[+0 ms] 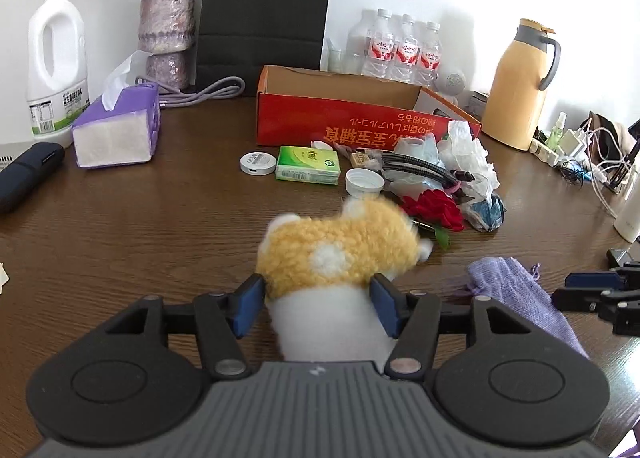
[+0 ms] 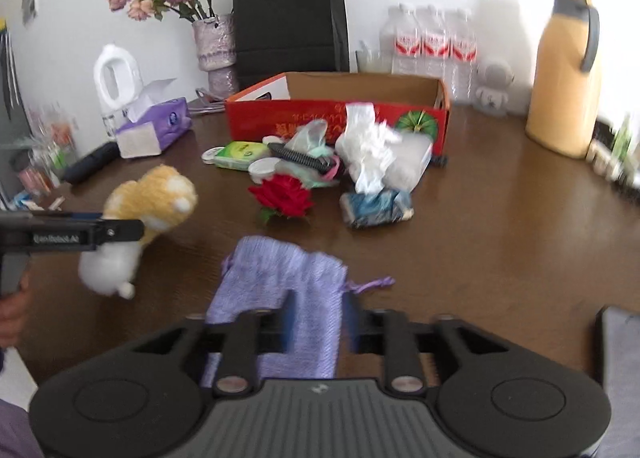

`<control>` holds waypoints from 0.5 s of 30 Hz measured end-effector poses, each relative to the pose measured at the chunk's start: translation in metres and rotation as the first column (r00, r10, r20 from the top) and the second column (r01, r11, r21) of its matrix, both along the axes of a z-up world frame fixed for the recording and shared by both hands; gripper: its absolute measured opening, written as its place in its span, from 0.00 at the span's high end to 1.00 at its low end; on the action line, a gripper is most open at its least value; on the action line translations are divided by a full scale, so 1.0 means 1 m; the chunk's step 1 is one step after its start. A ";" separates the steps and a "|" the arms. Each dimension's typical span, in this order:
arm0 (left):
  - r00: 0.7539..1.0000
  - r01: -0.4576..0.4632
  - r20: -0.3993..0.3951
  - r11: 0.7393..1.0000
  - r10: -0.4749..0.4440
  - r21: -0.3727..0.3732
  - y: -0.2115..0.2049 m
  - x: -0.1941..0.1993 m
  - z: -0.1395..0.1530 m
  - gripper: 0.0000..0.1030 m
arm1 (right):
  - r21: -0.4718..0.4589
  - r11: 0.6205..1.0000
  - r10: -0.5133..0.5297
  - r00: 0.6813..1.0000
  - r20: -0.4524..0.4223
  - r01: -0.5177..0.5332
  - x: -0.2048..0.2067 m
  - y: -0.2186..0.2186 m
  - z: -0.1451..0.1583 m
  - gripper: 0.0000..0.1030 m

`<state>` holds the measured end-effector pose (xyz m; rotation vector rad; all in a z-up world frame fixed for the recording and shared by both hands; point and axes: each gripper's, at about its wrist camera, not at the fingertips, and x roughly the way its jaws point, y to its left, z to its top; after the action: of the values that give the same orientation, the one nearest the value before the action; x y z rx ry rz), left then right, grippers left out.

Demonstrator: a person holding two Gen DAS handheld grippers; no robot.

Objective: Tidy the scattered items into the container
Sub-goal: 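Carry the plush sheep and purple pouch over the cardboard box with both tools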

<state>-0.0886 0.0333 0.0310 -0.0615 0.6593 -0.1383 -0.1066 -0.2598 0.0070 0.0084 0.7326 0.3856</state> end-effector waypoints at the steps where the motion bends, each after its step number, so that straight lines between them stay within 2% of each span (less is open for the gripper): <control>1: 1.000 -0.002 -0.001 1.000 0.002 0.009 -0.002 0.002 -0.001 0.42 | 0.015 1.000 -0.011 1.000 -0.003 0.011 0.002 0.000 -0.003 0.36; 5: 1.000 -0.009 0.007 1.000 0.009 0.026 -0.008 0.006 -0.003 0.42 | 0.009 1.000 -0.016 1.000 0.019 0.016 0.012 0.019 -0.006 0.36; 8: 1.000 -0.006 0.012 1.000 0.006 0.026 -0.009 0.008 -0.006 0.47 | -0.033 0.999 -0.039 0.999 0.017 0.039 0.031 0.043 -0.013 0.39; 10: 1.000 0.010 0.019 1.000 -0.010 0.028 -0.010 0.008 -0.005 0.51 | -0.081 0.995 -0.051 0.999 0.018 0.052 0.037 0.055 -0.019 0.57; 11: 1.000 0.019 0.021 1.000 -0.019 0.021 -0.010 0.007 -0.005 0.52 | -0.108 0.993 -0.044 0.998 0.042 0.049 0.036 0.059 -0.021 0.59; 12: 0.999 0.024 0.023 1.000 -0.024 0.009 -0.009 0.007 -0.005 0.53 | -0.128 0.991 -0.027 0.998 0.063 0.034 0.034 0.061 -0.022 0.74; 13: 0.999 0.024 0.025 1.000 -0.024 -0.001 -0.008 0.006 -0.005 0.54 | -0.139 0.990 -0.007 0.998 0.070 0.016 0.033 0.063 -0.022 0.84; 15: 0.999 0.017 0.034 1.000 -0.017 -0.005 -0.009 0.005 -0.005 0.55 | -0.175 0.985 0.017 0.996 0.083 -0.003 0.030 0.068 -0.021 0.87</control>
<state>-0.0838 0.0239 0.0259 -0.0589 0.6256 -0.1573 -0.0765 -0.1923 -0.0138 -0.1758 0.6813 0.3283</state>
